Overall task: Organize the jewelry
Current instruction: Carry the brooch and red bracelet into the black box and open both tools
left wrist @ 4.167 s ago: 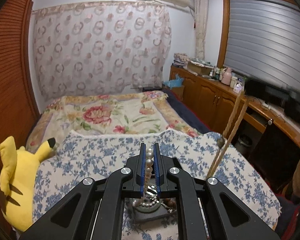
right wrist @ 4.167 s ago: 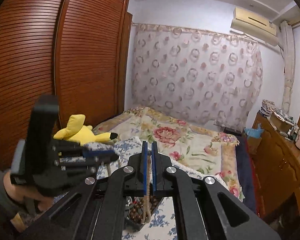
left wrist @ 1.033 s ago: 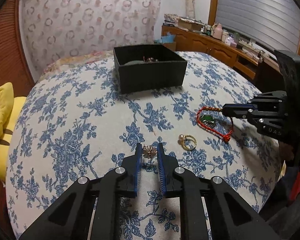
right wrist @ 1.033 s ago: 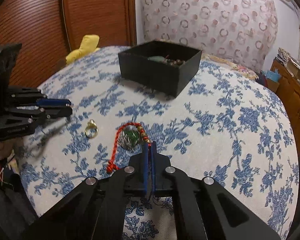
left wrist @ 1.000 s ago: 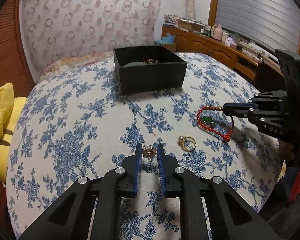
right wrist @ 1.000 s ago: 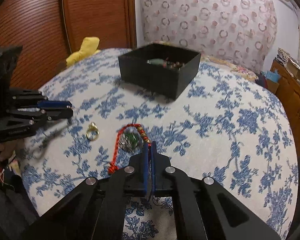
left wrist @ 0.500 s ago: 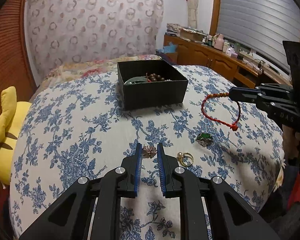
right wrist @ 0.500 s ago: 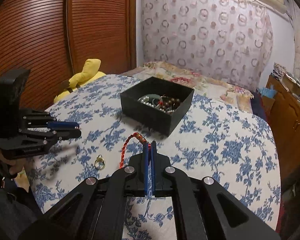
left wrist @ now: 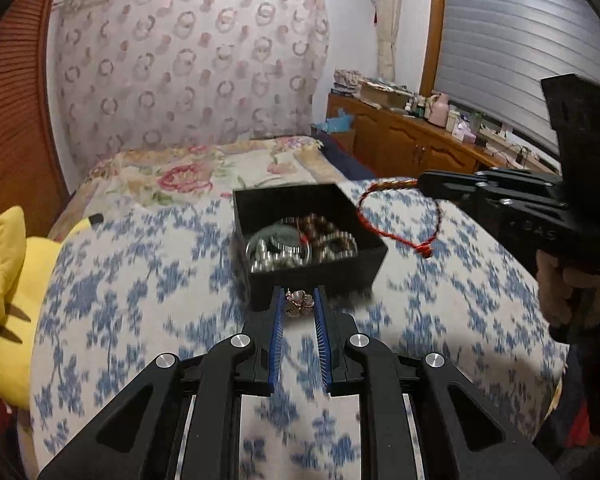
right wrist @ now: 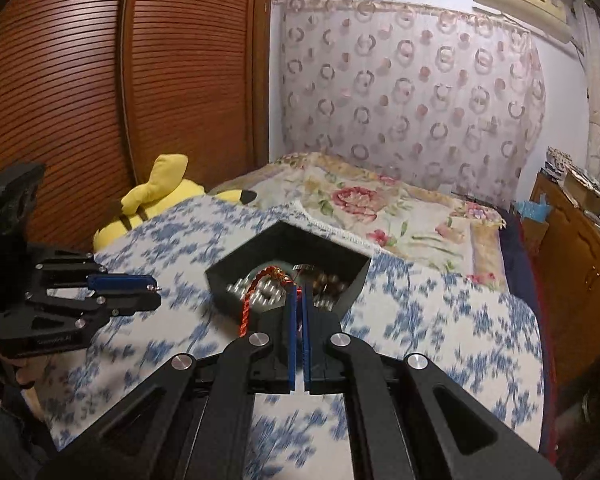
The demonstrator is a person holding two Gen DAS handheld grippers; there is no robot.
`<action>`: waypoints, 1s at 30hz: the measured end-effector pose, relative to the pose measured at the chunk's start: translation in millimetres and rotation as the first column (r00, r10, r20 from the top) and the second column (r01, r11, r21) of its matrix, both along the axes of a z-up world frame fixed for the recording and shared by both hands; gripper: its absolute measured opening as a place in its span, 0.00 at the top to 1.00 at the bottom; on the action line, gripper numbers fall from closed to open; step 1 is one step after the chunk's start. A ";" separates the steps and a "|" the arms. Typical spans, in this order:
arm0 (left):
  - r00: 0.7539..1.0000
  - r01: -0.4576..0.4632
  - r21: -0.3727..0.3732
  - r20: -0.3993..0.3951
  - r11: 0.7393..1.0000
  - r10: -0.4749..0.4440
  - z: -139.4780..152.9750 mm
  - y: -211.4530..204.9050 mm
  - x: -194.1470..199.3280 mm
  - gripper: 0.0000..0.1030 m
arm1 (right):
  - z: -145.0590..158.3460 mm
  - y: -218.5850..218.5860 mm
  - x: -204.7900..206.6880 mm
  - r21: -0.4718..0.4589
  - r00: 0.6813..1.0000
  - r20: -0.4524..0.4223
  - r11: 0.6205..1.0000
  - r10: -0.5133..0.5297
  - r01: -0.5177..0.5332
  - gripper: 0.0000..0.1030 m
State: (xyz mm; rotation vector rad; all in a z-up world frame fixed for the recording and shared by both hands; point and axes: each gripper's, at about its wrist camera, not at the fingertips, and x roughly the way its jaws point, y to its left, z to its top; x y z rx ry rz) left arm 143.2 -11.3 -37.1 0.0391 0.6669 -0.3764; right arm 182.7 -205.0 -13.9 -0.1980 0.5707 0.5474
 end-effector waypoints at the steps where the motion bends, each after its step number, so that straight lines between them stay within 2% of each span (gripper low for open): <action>1: 1.000 0.001 0.000 0.002 1.000 -0.001 1.9 -1.4 3.8 0.86 | 0.1 1.6 9.4 -0.002 1.000 0.000 1.000 0.003 -0.003 0.97; 13: 1.000 -0.006 -0.005 -0.029 1.000 0.006 3.9 -2.0 67.3 0.86 | -37.3 20.2 77.1 -0.037 0.993 -0.103 0.998 0.055 -0.059 0.97; 20: 0.999 0.005 0.000 -0.049 1.000 -0.005 -0.5 -3.5 96.4 0.86 | -52.7 24.5 90.0 -0.023 0.987 -0.136 0.996 0.080 -0.084 0.97; 30: 0.997 0.023 0.001 -0.074 1.000 -0.023 -10.0 -15.8 123.5 0.86 | -53.9 19.7 95.5 0.019 0.988 -0.130 0.997 0.079 -0.077 0.93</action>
